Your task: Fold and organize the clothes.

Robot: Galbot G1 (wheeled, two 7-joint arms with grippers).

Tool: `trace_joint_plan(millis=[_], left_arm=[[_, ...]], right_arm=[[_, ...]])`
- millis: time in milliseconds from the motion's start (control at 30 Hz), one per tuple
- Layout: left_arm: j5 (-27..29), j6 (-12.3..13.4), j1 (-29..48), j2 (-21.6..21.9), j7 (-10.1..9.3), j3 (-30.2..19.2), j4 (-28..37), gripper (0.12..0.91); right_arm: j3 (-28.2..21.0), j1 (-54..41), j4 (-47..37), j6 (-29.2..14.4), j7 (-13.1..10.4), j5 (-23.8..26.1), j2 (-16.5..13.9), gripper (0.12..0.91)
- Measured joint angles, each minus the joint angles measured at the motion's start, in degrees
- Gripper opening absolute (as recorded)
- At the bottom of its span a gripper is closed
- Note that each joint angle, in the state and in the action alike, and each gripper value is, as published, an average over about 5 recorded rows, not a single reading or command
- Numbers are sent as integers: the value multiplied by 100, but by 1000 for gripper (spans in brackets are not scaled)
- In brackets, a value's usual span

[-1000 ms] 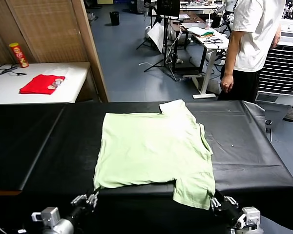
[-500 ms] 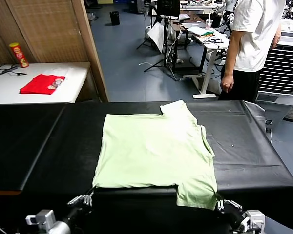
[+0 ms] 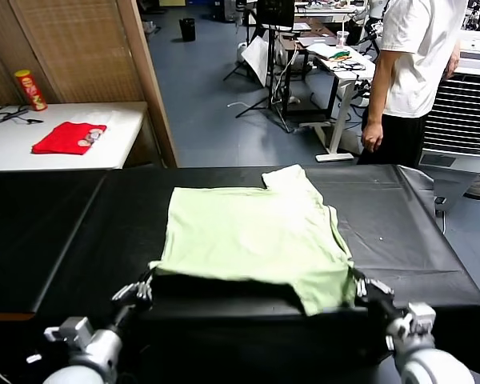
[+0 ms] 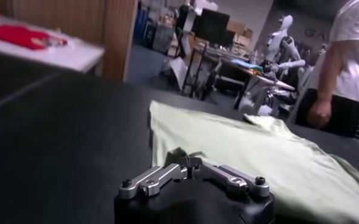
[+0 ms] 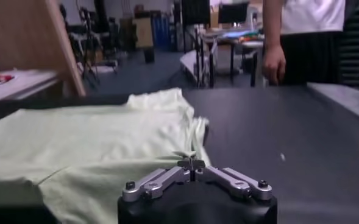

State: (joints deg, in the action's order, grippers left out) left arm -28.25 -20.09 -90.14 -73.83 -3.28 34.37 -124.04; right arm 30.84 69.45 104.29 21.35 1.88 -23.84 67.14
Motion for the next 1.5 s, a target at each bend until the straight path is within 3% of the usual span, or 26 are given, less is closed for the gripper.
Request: trace_joint_plan(millis=[300,400,533,600,700,833,900,1000,1167,1267,1500], left_arm=[[544,65,809,92,1,-333,787,126],[630,60,1035,135,-3,-418,1041,126],[685,33,1216,127,10,-480,1248,132],[701,25,1232,120,15,-487,1268,174],[711,15,1191,145,17,-484,1236,316],[683,-4,1056,205,34,-441,1109,534],[626,-19,958,223,46,-406,1034,651],[506,-55,783,235,59,-348,914,765],[264,-145,586,230,98,-269,815,797],[93,-205,554,215,121,-242,831,798],[-311,-347,577,172,206,-216,956,797]], right_arm=[[-450,-874,-874,-88,203,69,139,137],[-439,-859,-853,27,273,5,127,243],[-310,-567,-502,231,288,-54,20,455],[-219,-352,-240,305,279,-53,-50,555],[-85,-28,142,378,257,-9,-139,705],[70,358,505,413,231,98,-190,790],[108,499,596,425,219,149,-186,796],[127,628,650,438,210,225,-161,798],[135,678,634,442,199,276,-123,752],[125,683,592,445,200,313,-101,650],[103,756,599,479,190,390,-44,285]])
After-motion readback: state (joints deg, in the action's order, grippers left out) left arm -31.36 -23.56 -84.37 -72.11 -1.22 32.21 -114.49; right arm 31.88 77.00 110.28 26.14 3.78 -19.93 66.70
